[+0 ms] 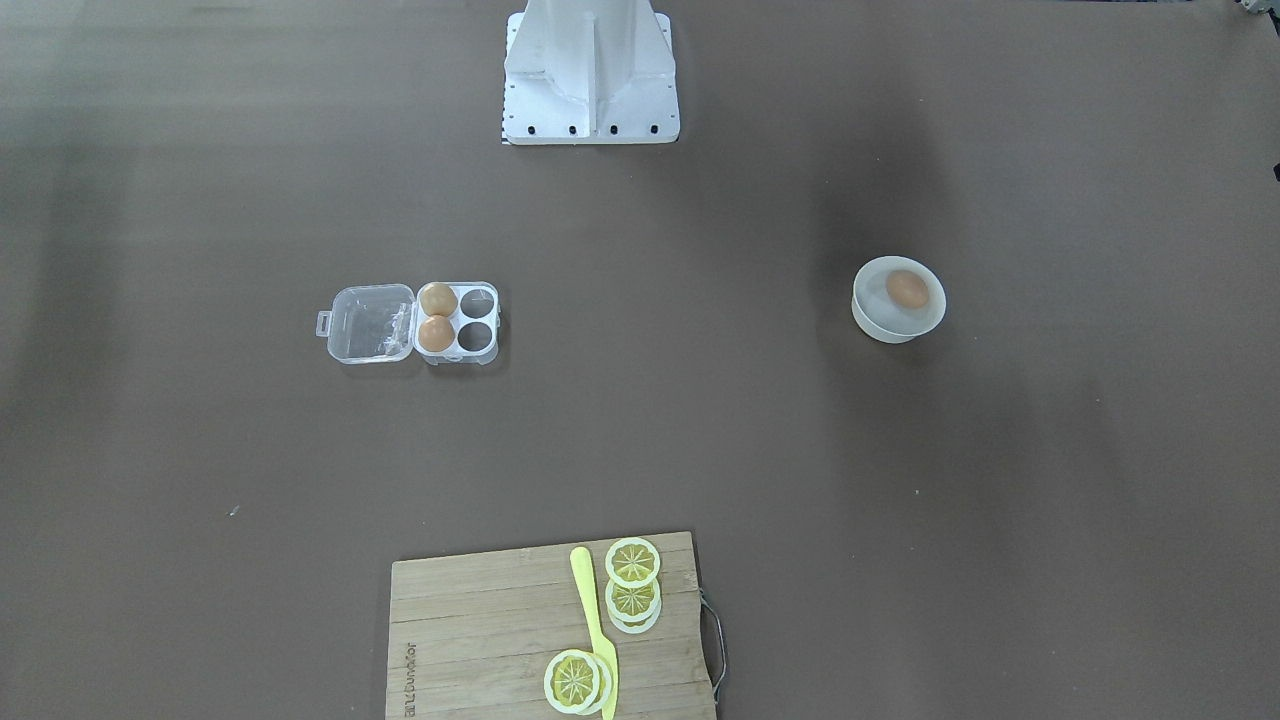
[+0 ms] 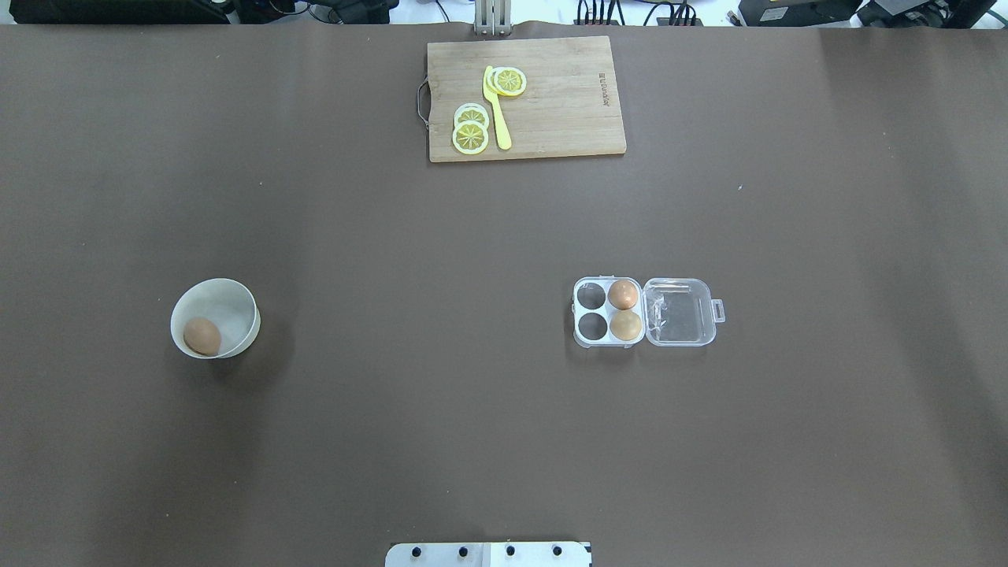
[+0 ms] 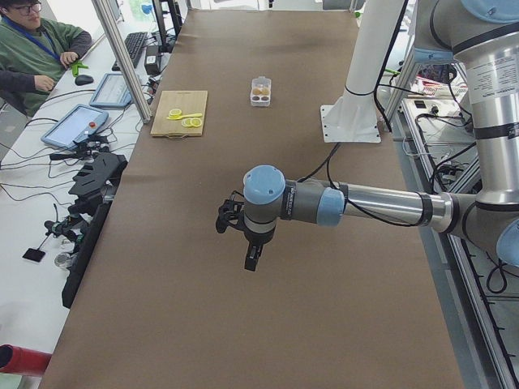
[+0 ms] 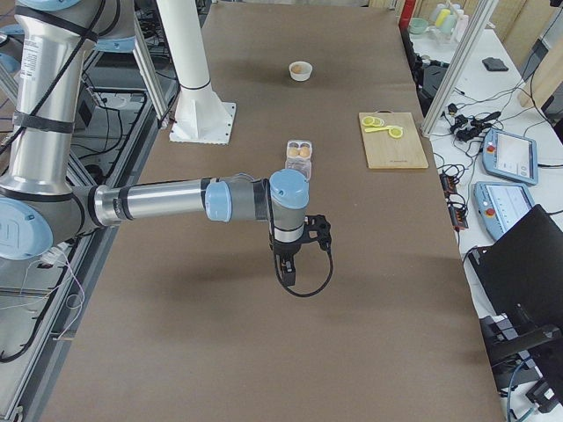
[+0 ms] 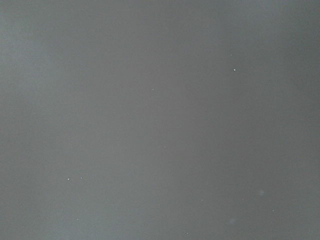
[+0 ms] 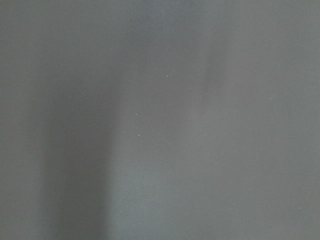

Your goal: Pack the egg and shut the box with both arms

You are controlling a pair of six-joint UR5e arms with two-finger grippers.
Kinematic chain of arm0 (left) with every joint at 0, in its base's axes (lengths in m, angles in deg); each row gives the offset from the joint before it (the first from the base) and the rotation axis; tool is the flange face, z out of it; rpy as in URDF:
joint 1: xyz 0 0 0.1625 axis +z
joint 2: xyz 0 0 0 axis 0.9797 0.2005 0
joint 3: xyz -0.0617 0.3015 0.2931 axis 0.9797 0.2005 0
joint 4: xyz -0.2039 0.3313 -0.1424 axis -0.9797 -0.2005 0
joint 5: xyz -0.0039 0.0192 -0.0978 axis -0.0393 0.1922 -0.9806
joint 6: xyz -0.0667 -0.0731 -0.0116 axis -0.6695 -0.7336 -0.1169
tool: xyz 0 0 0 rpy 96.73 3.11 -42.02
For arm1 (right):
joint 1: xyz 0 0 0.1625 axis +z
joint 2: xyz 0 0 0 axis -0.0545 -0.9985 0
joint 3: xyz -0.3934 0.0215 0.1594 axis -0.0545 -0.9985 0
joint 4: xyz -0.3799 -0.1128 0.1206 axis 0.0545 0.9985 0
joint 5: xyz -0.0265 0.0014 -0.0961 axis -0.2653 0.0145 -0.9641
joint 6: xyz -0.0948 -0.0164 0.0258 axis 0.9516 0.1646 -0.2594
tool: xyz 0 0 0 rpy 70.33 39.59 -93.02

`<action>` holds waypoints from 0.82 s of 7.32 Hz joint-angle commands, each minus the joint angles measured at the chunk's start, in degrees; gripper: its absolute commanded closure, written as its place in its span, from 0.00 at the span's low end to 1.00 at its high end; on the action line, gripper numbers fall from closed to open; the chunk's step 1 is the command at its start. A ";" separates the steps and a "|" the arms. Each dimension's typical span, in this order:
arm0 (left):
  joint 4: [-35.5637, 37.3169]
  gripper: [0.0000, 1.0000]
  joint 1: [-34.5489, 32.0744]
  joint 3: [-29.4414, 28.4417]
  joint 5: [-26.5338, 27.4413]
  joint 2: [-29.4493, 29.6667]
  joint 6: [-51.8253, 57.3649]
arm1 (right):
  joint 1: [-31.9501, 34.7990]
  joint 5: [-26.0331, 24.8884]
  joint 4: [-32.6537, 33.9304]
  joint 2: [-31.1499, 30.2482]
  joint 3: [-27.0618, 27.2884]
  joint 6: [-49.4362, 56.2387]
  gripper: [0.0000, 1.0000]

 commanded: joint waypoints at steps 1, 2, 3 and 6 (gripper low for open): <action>0.03 0.01 0.02 0.06 -0.03 1.70 -0.31 | 0.00 -0.33 -0.09 3.68 1.04 -0.62 0.00; 0.03 0.01 0.02 -0.64 0.06 3.28 -0.40 | 0.00 -0.25 -0.35 4.05 1.12 -0.36 0.00; -0.23 0.01 0.10 -1.17 -0.03 4.34 -0.31 | 0.09 0.02 -4.36 4.06 0.52 -0.62 0.00; -6.45 0.01 0.11 -5.11 -0.03 9.17 -0.14 | 0.00 2.29 -5.98 3.44 0.07 -0.53 0.00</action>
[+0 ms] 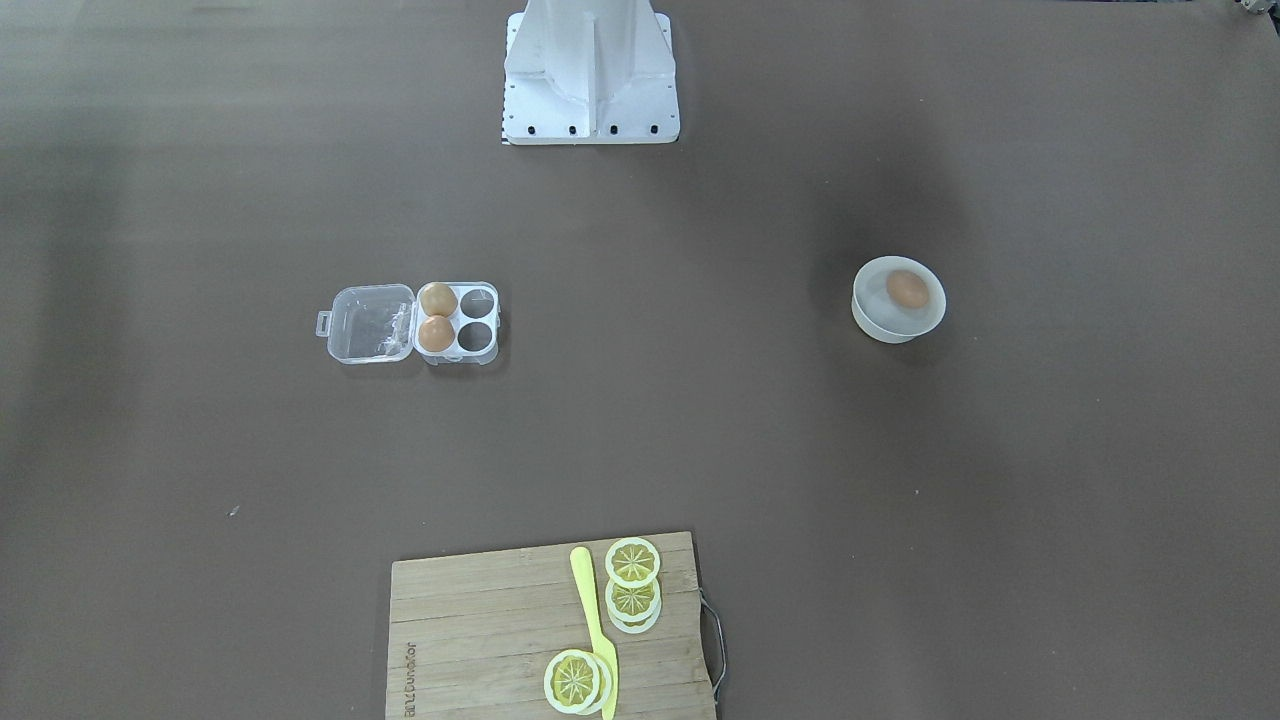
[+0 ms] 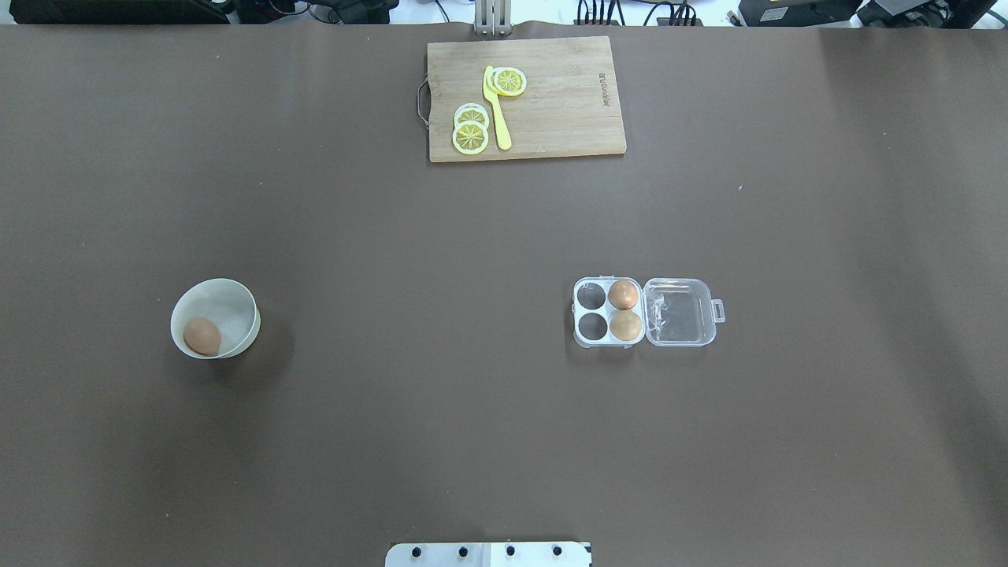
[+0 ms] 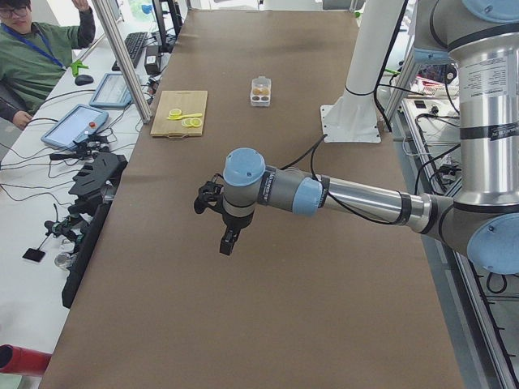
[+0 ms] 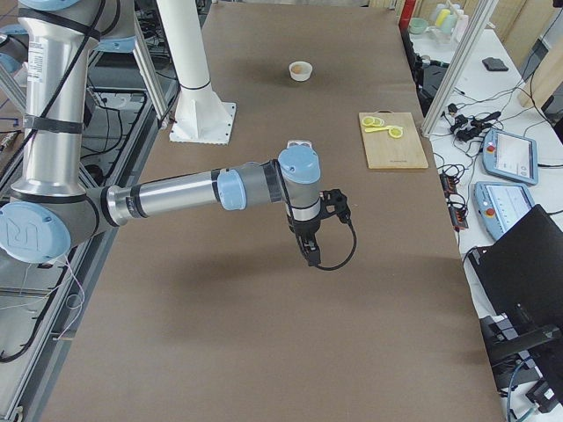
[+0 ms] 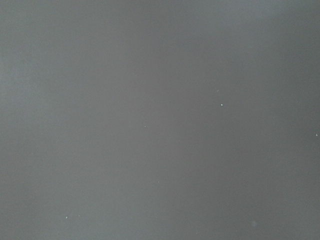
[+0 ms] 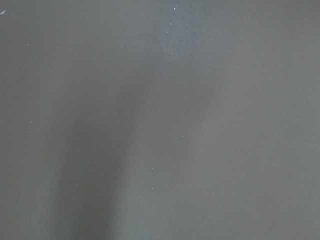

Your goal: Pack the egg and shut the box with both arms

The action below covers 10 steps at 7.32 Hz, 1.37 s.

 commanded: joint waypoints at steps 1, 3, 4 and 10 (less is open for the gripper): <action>-4.91 0.01 0.03 -2.68 0.22 2.42 0.66 | -0.02 6.37 -0.47 0.29 -2.16 -0.12 0.00; -8.97 0.01 0.03 -4.61 0.05 3.30 -0.21 | -0.02 9.49 -0.64 1.26 -2.18 -0.99 0.00; -9.06 0.01 0.03 -3.66 -0.04 3.39 0.13 | -0.02 9.41 -0.64 1.61 -2.01 -1.09 0.00; -17.84 0.01 8.36 -1.02 -8.83 7.09 -31.40 | -7.12 7.05 -3.78 3.54 2.65 -24.41 0.00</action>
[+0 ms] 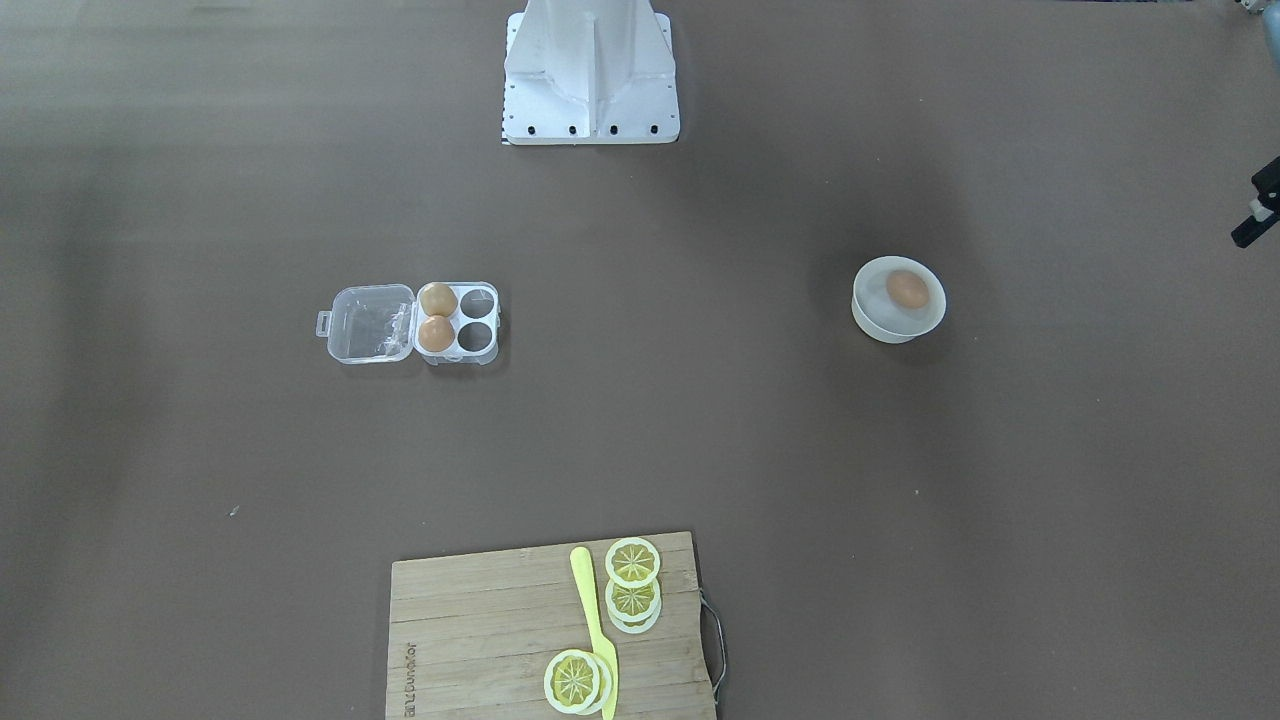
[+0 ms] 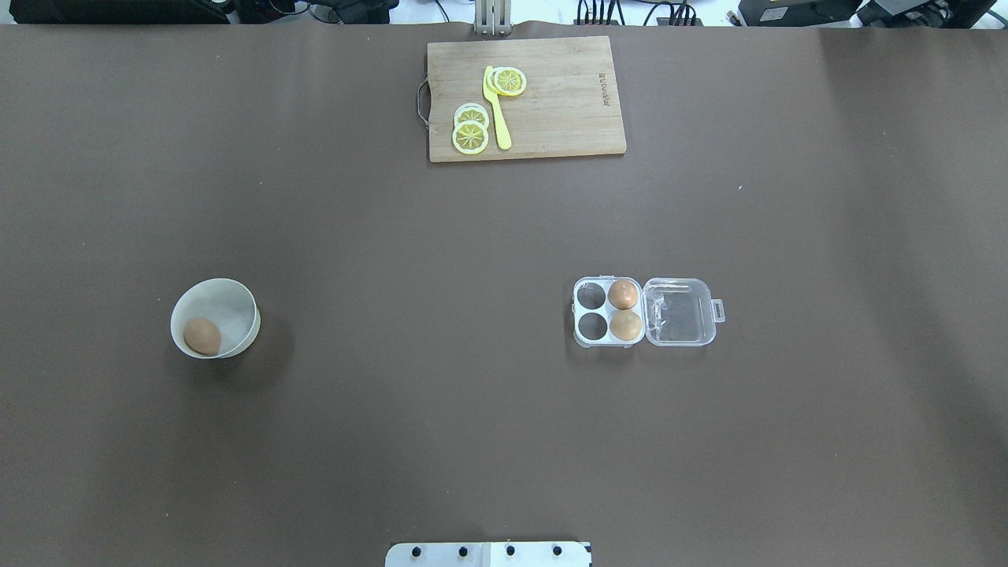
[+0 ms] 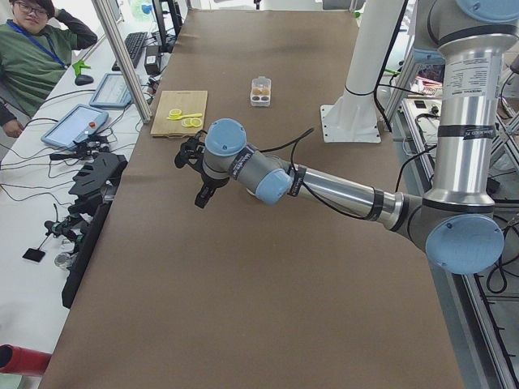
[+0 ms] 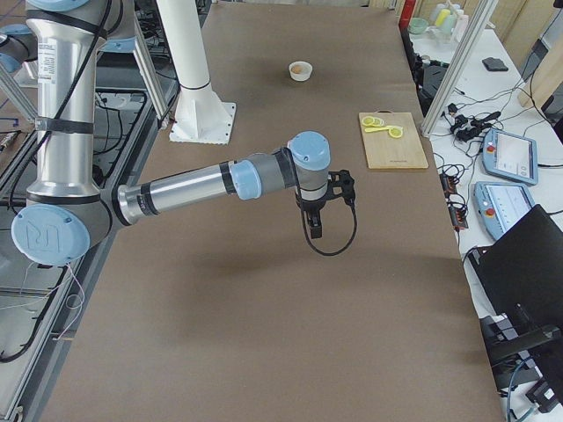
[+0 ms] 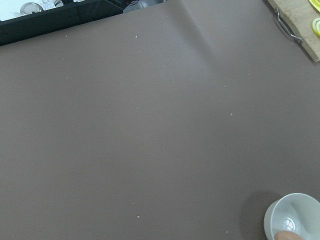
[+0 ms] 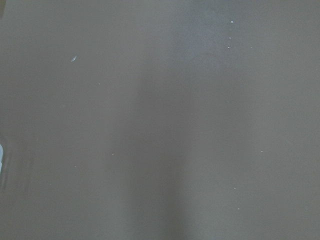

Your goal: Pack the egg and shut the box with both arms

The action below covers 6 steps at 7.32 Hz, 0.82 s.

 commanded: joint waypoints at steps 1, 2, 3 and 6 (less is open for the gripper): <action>-4.28 0.01 4.71 0.85 0.37 -0.82 -16.37 | -4.81 -3.21 -7.29 0.23 1.19 -14.53 0.00; -5.27 0.01 7.42 1.54 1.16 -1.35 -23.13 | -8.32 -5.41 -10.64 0.23 1.27 -21.39 0.01; -5.37 0.01 10.93 1.99 3.25 -1.79 -27.90 | -11.22 -8.13 -12.59 0.23 1.27 -25.28 0.01; -5.37 0.01 26.46 9.27 17.98 -4.25 -48.01 | -12.66 -9.47 -14.10 0.05 1.54 -26.20 0.00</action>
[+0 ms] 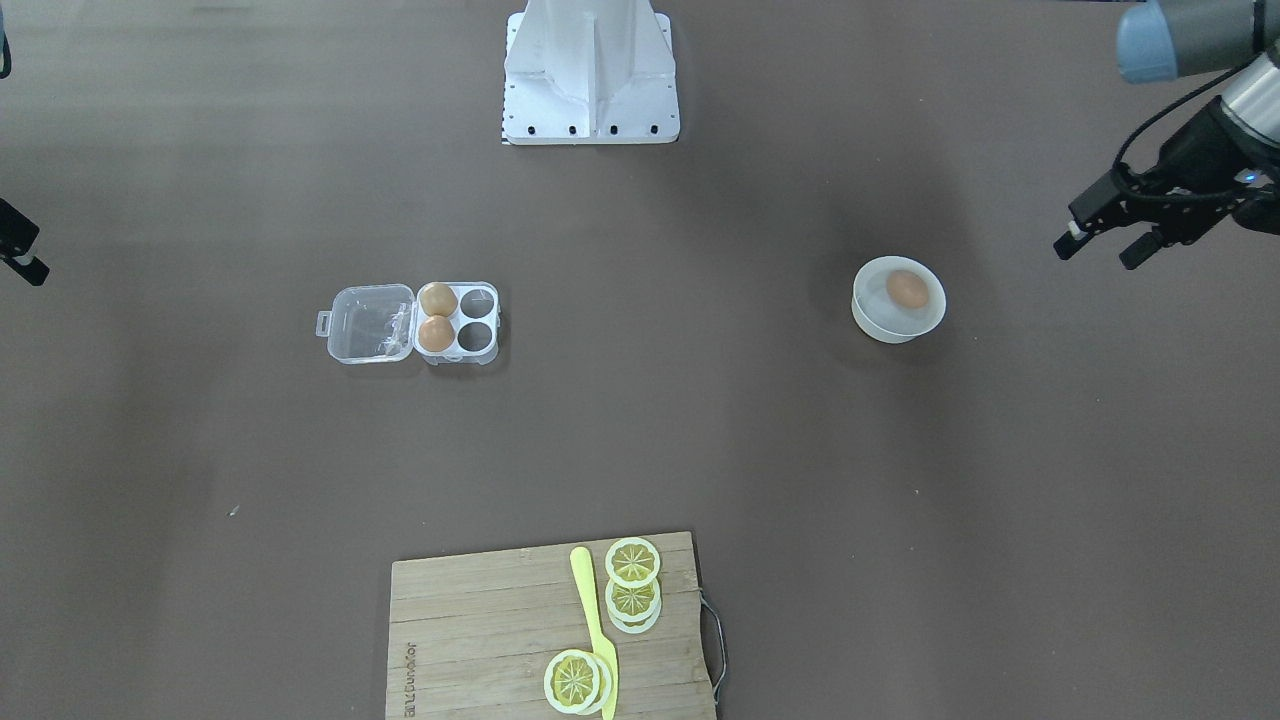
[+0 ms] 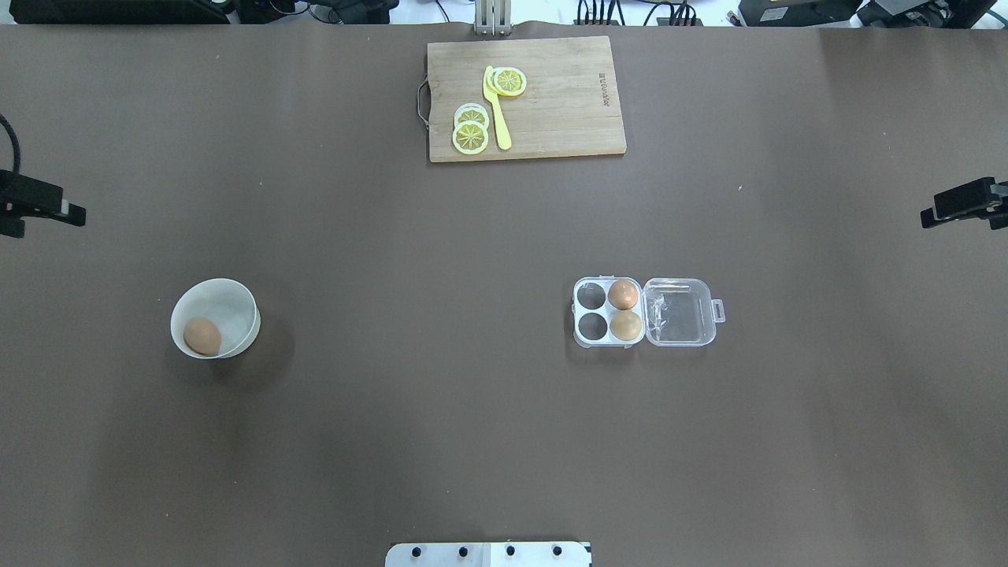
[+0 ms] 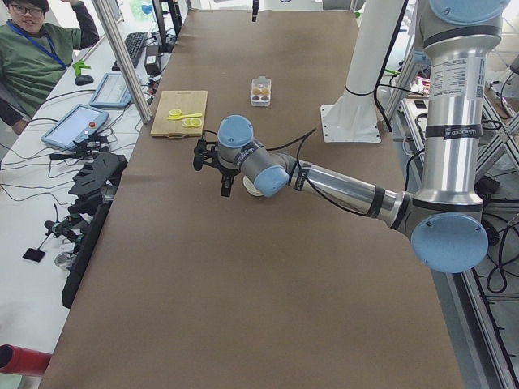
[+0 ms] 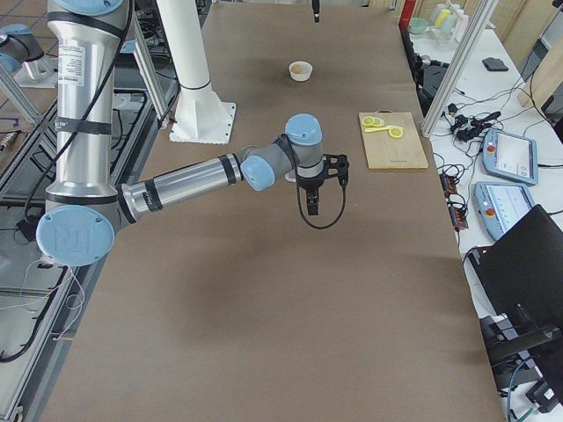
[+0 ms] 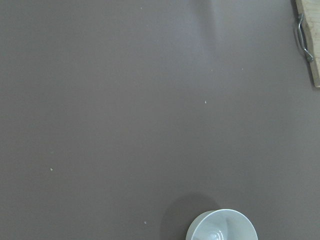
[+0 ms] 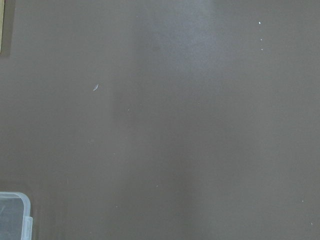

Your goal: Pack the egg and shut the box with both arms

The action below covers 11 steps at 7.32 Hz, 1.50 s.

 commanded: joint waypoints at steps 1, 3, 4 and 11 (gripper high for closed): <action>-0.04 0.02 11.77 3.21 12.48 -0.85 -12.88 | -0.51 -0.73 -1.25 -0.22 0.04 -0.39 0.00; 0.14 0.03 18.13 3.13 18.67 -0.76 -17.22 | -0.60 -0.82 -1.26 -0.22 0.04 -0.31 0.00; 0.14 0.03 19.02 2.86 19.65 -0.50 -17.84 | -0.60 -0.82 -1.26 -0.22 0.12 -0.30 0.00; 0.40 0.03 19.38 -1.26 19.83 5.20 -19.77 | -1.04 -0.82 -1.69 -0.40 0.04 -0.13 0.00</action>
